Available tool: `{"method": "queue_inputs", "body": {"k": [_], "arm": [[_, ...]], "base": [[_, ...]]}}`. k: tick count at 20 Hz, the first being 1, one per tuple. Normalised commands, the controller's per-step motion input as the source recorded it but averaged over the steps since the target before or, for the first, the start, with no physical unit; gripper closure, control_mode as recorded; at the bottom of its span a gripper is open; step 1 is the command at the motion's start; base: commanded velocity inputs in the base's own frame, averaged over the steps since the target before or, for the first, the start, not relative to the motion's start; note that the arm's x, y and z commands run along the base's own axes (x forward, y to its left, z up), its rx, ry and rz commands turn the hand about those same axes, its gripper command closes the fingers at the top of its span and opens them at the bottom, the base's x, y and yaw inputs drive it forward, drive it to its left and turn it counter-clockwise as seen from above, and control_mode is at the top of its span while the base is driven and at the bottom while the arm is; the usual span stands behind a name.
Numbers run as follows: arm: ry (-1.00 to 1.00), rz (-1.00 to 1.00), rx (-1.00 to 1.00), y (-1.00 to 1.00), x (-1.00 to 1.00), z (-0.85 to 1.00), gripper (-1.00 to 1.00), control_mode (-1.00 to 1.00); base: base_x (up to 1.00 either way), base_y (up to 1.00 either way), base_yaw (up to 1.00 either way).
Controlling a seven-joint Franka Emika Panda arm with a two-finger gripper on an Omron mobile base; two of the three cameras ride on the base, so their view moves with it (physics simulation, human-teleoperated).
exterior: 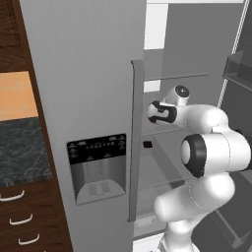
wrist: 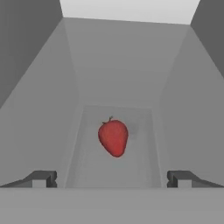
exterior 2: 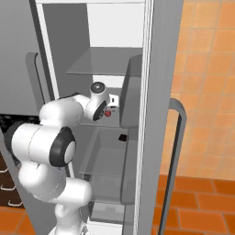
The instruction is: Take the strawberry from the fridge and place it on top of the pancake, located on the dining counter.
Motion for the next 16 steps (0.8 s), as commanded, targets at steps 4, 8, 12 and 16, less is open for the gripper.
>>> {"method": "queue_inputs", "body": {"k": [4,8,12,16], "arm": [[0.03,0.00,0.00,0.00,0.39,-0.04,-1.00,-1.00],[0.02,0.00,0.00,0.00,0.35,-0.15,-1.00,-1.00],[0.10,0.00,0.00,0.00,0.05,-0.19,-1.00,-1.00],[0.04,0.00,0.00,0.00,0.18,-0.15,-1.00,-1.00]], "base": [[0.00,0.00,0.00],[0.00,0.00,0.00],[0.00,0.00,0.00],[0.00,0.00,0.00]]}}
